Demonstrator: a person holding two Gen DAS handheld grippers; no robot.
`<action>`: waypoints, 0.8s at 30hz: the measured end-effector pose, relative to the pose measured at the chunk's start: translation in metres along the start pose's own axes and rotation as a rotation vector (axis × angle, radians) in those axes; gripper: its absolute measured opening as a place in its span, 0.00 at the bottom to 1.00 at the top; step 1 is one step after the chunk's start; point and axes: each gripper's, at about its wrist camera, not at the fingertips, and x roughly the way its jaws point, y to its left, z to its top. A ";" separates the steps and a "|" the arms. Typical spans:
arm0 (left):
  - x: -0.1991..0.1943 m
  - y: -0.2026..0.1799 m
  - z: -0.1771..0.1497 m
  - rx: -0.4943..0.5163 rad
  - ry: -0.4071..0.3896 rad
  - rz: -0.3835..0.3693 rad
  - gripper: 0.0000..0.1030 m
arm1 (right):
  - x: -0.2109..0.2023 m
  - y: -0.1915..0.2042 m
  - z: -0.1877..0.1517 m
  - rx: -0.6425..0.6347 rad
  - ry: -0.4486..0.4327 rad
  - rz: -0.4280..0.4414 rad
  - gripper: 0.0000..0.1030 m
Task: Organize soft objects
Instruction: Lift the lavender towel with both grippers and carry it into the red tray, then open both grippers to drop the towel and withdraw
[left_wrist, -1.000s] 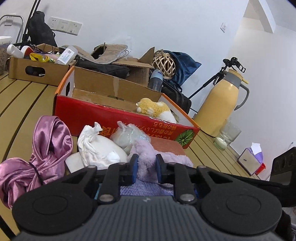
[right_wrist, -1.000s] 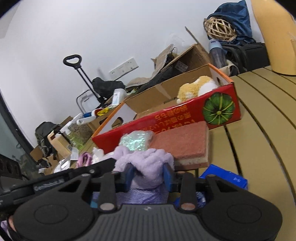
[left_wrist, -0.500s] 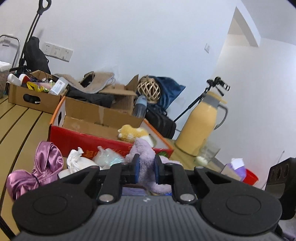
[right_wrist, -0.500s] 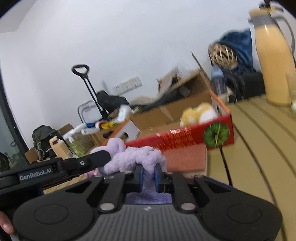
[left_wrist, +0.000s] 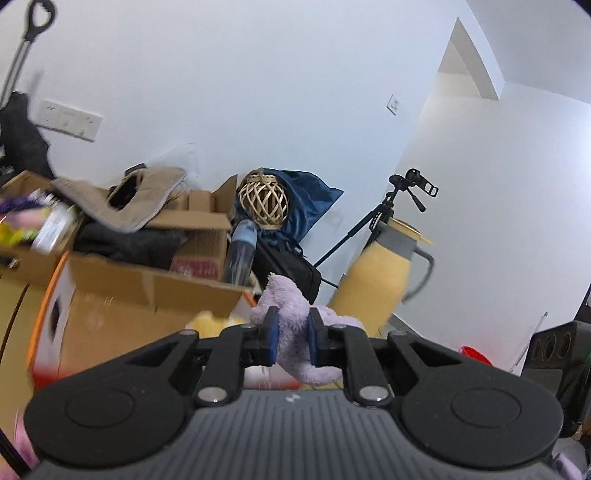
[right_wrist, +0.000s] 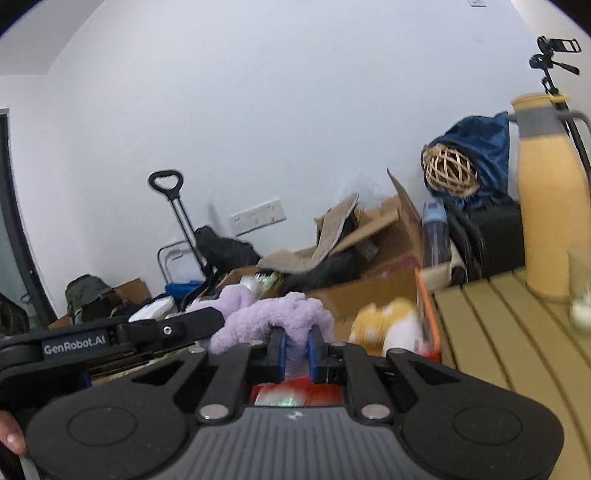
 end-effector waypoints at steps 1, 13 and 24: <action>0.019 0.004 0.012 -0.003 0.017 0.006 0.15 | 0.013 -0.005 0.013 -0.013 0.007 -0.009 0.11; 0.243 0.118 0.023 -0.158 0.285 0.115 0.16 | 0.243 -0.096 0.079 -0.088 0.256 -0.191 0.11; 0.267 0.127 0.006 -0.133 0.421 0.244 0.55 | 0.320 -0.094 0.046 -0.333 0.527 -0.371 0.20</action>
